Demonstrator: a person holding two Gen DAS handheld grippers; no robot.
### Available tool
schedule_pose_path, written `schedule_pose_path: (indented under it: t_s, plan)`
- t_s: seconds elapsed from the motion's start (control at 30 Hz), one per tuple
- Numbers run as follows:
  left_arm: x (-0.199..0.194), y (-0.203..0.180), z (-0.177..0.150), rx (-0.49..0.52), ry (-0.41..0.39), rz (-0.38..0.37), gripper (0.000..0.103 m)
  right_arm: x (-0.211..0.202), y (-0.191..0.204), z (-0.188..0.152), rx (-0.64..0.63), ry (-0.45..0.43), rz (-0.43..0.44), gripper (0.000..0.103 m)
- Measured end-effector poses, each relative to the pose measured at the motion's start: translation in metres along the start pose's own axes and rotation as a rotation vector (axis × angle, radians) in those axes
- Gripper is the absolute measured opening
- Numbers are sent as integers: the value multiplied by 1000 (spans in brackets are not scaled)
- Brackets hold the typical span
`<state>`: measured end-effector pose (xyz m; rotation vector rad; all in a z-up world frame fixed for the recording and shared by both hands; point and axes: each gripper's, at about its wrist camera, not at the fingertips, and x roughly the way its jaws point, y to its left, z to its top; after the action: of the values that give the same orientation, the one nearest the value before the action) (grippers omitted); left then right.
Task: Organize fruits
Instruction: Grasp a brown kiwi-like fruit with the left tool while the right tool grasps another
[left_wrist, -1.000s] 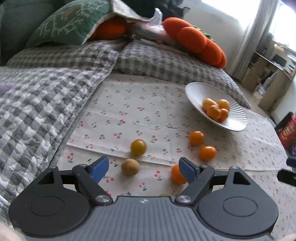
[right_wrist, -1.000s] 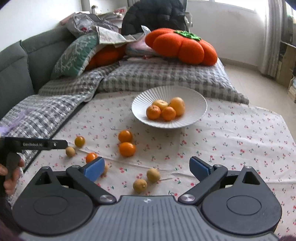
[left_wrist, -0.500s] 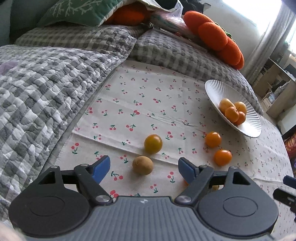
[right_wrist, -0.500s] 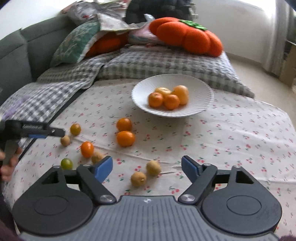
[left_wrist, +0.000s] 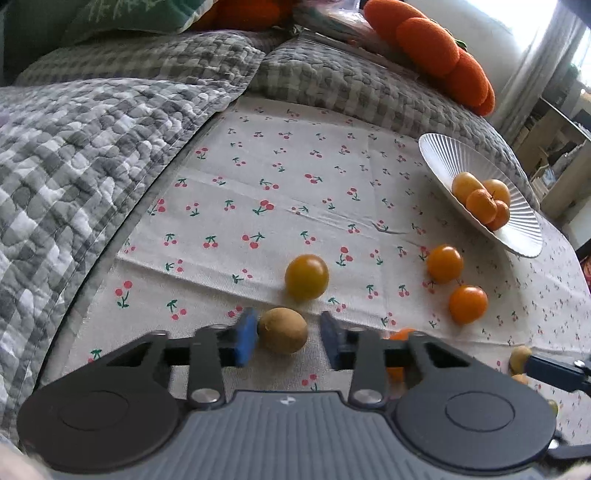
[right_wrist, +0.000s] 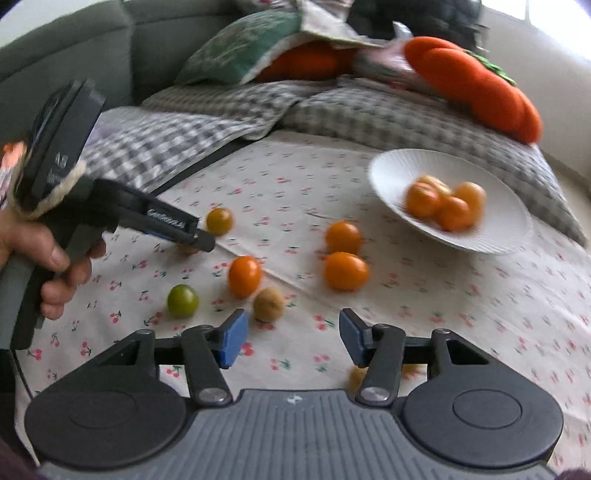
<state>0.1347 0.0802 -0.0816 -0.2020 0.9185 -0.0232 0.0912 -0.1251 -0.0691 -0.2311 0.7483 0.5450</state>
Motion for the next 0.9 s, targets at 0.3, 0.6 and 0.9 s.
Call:
schedule_pose_path:
  t_s: [0.3,0.6,0.9]
  plan:
    - [0,-3,-1,10,-4,-11,22,36,10,1,-52,47,2,32]
    - [-2,-4,0,13,-10,-18,22,35,12,3,-52,30,9,24]
    - [-6,-6,-1,15,-12,-27,22,29,11,5,-23,31,-1,23]
